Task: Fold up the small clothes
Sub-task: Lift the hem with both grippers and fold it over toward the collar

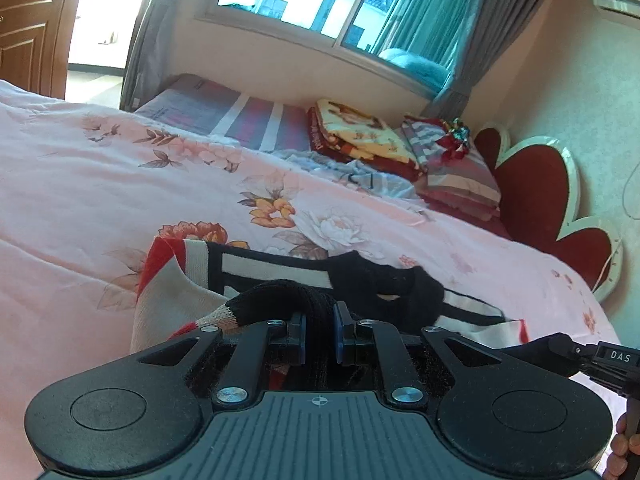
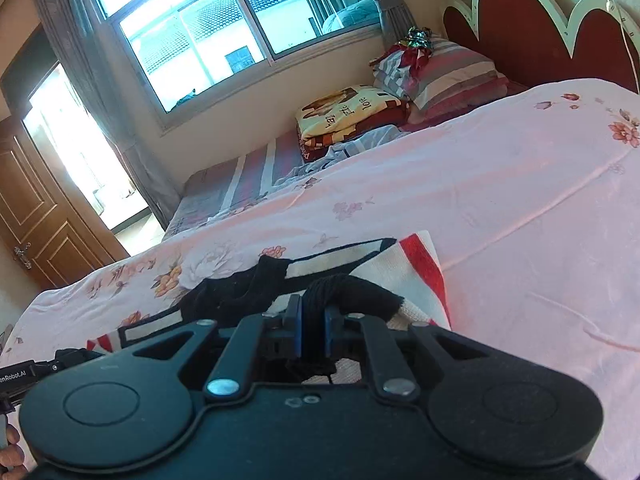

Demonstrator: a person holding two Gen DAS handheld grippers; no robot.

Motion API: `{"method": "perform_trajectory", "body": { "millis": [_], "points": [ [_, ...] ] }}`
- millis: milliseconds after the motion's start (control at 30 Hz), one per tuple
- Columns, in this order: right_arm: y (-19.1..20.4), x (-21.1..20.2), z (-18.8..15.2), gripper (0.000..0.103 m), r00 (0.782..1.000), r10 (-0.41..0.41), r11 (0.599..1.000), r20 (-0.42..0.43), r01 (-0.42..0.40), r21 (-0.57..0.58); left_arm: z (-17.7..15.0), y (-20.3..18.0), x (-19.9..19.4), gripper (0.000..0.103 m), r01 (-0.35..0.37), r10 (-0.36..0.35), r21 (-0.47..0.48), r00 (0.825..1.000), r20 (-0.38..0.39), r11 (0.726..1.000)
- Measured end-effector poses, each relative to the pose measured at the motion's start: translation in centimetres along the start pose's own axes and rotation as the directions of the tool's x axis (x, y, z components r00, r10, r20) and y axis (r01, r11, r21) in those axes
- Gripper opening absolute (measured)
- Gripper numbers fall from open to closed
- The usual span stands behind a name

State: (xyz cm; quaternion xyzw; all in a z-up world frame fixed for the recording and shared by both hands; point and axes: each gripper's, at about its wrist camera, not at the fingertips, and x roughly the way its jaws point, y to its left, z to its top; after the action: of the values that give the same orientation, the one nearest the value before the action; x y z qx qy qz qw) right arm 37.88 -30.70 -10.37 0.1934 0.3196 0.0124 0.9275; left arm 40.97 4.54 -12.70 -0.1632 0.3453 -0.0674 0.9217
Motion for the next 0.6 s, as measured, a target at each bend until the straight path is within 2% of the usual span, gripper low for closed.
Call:
{"method": "perform_trajectory", "body": {
  "millis": [167, 233, 333, 367, 400, 433, 467, 500, 533, 600],
  "points": [
    [-1.5, 4.8, 0.5, 0.011, 0.997, -0.023, 0.999, -0.069, 0.026, 0.030, 0.4, 0.1, 5.2, 0.014, -0.060, 0.062, 0.035, 0.995, -0.075, 0.998],
    [-1.6, 5.9, 0.7, 0.011, 0.996, -0.024, 0.999, -0.082, 0.026, 0.021, 0.5, 0.1, 6.3, 0.016, -0.060, 0.064, 0.050, 0.994, -0.089, 0.997],
    [-1.9, 7.1, 1.4, 0.017, 0.997, -0.030, 0.999, -0.077, 0.032, 0.027, 1.4, 0.8, 7.3, 0.021, -0.045, 0.047, 0.024, 0.992, -0.115, 0.999],
    [-2.1, 7.2, 1.7, 0.025, 0.997, -0.034, 0.999, -0.069, 0.036, 0.036, 1.6, 1.0, 7.4, 0.027, -0.042, 0.044, 0.016, 0.991, -0.125, 0.999],
    [-2.2, 7.3, 2.0, 0.040, 0.997, -0.035, 0.998, -0.071, 0.038, 0.043, 1.7, 1.0, 7.3, 0.046, -0.043, 0.044, 0.013, 0.991, -0.128, 0.999],
    [-2.3, 7.3, 2.3, 0.050, 0.997, -0.030, 0.998, -0.070, 0.033, 0.045, 1.8, 1.0, 6.9, 0.062, -0.047, 0.049, 0.026, 0.993, -0.107, 0.999],
    [-2.3, 7.2, 2.5, 0.056, 0.998, -0.025, 0.999, -0.064, 0.027, 0.032, 1.8, 1.0, 6.2, 0.090, -0.066, 0.069, 0.045, 0.995, -0.069, 0.997],
    [-2.1, 7.0, 2.6, 0.053, 0.998, -0.031, 1.000, -0.060, 0.031, 0.003, 1.9, 0.9, 5.2, 0.103, -0.097, 0.098, 0.059, 0.995, -0.027, 0.994],
    [-2.0, 6.8, 2.7, 0.053, 0.998, -0.041, 0.999, -0.054, 0.039, -0.029, 1.9, 1.0, 4.2, 0.103, -0.097, 0.096, 0.079, 0.995, 0.015, 0.992],
    [-1.9, 6.6, 2.7, 0.054, 0.998, -0.052, 0.996, -0.047, 0.049, -0.069, 2.0, 1.3, 3.5, 0.103, -0.105, 0.103, 0.127, 0.994, 0.022, 0.986]
  ]
}}
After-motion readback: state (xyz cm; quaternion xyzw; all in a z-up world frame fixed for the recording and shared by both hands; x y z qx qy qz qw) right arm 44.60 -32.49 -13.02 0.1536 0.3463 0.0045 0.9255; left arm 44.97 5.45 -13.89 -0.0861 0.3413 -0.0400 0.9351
